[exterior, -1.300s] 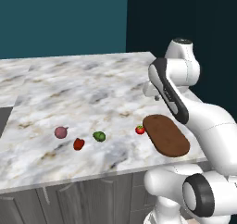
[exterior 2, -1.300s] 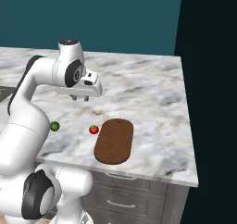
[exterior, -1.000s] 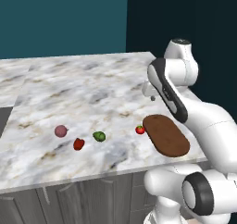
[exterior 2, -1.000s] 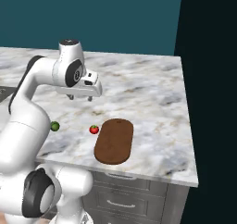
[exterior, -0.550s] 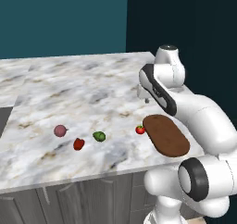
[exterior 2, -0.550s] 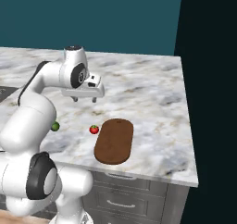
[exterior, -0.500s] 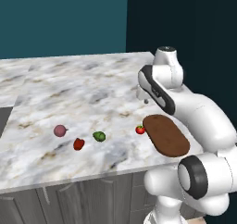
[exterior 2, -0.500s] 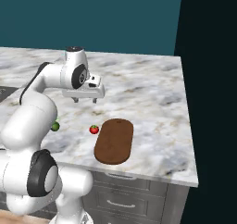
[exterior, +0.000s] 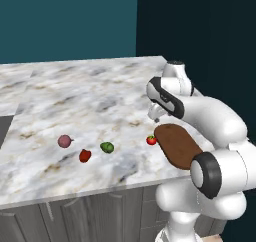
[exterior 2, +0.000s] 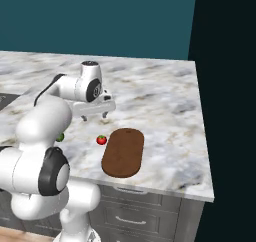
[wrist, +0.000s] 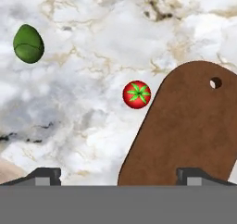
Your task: Place the avocado, onion, tomato, and bell pepper on the cutting board.
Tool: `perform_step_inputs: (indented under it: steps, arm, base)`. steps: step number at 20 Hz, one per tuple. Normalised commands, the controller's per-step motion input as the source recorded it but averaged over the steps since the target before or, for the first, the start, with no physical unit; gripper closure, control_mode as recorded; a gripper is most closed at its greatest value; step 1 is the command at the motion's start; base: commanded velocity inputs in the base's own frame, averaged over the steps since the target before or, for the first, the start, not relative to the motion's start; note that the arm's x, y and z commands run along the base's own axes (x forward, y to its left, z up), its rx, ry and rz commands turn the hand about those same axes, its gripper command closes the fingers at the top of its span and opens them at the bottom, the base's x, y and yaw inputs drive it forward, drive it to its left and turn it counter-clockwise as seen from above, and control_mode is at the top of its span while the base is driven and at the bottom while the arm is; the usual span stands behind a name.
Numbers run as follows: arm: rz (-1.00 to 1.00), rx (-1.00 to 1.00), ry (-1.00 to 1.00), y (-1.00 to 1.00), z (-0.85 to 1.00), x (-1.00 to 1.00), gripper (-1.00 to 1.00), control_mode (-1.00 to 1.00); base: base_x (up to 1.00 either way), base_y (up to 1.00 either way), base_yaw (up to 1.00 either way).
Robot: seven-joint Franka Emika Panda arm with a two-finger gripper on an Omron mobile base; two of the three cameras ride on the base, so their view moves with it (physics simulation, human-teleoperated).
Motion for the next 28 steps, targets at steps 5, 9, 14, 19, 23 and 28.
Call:
perform_step_inputs:
  steps: [5, 9, 14, 19, 23, 28]
  arm:
    - [0.46, -0.09, -0.01, 0.01, -0.44, 0.1, -1.0, -1.0]
    - [0.3, 0.0, 0.0, 0.1, -0.06, 0.14, -1.0, -1.0]
    - [0.17, 0.0, 0.02, 0.06, -0.26, 0.24, -1.0, -1.0]
    - [0.04, 0.0, 0.0, 0.0, -0.09, 0.04, -1.0, -1.0]
    - [0.0, 0.0, 0.0, 0.0, 0.0, 0.0, -1.0, -1.0]
    - [0.0, 0.0, 0.0, 0.0, 0.0, 0.0, -1.0, -1.0]
  base:
    - [0.0, 0.0, 0.0]
    - [0.0, 0.0, 0.0]
    - [0.0, 0.0, 0.0]
    - [0.0, 0.0, 0.0]
    - [0.0, 0.0, 0.0]
    - [0.0, 0.0, 0.0]
